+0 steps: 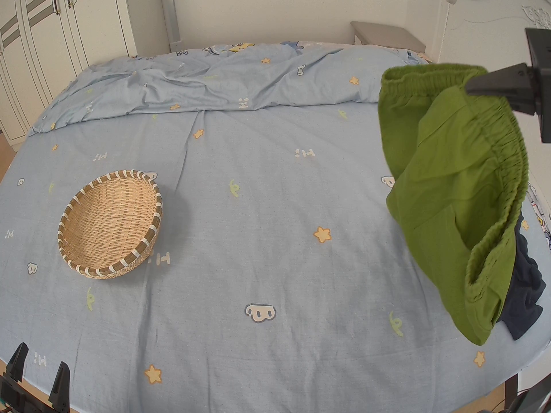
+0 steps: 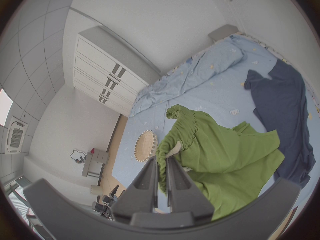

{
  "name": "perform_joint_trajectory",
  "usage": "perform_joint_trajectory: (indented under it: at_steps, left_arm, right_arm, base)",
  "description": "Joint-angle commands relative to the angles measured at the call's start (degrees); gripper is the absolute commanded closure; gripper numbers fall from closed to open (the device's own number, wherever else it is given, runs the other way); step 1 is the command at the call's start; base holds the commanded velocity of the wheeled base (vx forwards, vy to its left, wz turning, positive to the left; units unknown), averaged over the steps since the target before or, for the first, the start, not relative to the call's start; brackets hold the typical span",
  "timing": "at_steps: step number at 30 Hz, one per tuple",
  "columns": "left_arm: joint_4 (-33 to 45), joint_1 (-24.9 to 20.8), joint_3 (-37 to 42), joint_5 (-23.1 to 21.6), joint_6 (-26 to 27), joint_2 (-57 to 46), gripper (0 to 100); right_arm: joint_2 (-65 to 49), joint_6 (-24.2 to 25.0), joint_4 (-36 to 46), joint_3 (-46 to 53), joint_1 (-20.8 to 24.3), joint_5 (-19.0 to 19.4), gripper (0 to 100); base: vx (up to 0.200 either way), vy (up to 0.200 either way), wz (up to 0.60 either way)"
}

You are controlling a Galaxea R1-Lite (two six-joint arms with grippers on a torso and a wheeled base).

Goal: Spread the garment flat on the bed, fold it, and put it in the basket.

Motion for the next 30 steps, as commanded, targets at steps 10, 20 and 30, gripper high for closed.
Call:
perform_joint_trajectory:
  at_steps: [10,20,30]
  left_arm:
    - [-0.02,0.01,1.01,0.01,0.01,-0.93,0]
    - [-0.02,0.01,1.01,0.01,0.01,-0.93,0]
    - [-0.02,0.01,1.01,0.01,-0.08,-0.93,0]
  right_arm:
    - [17.39,8.31,-30.86,24.32,13.12,-7.95,100]
    - [24.24,12.35,-38.42,23.53,14.79,-9.09,100]
    - [29.25,11.83,-42.55,23.44,15.06,-9.00,0]
  base:
    - [0.000,0.000,0.00]
    - [0.000,0.000,0.00]
    - [0.000,0.000,0.00]
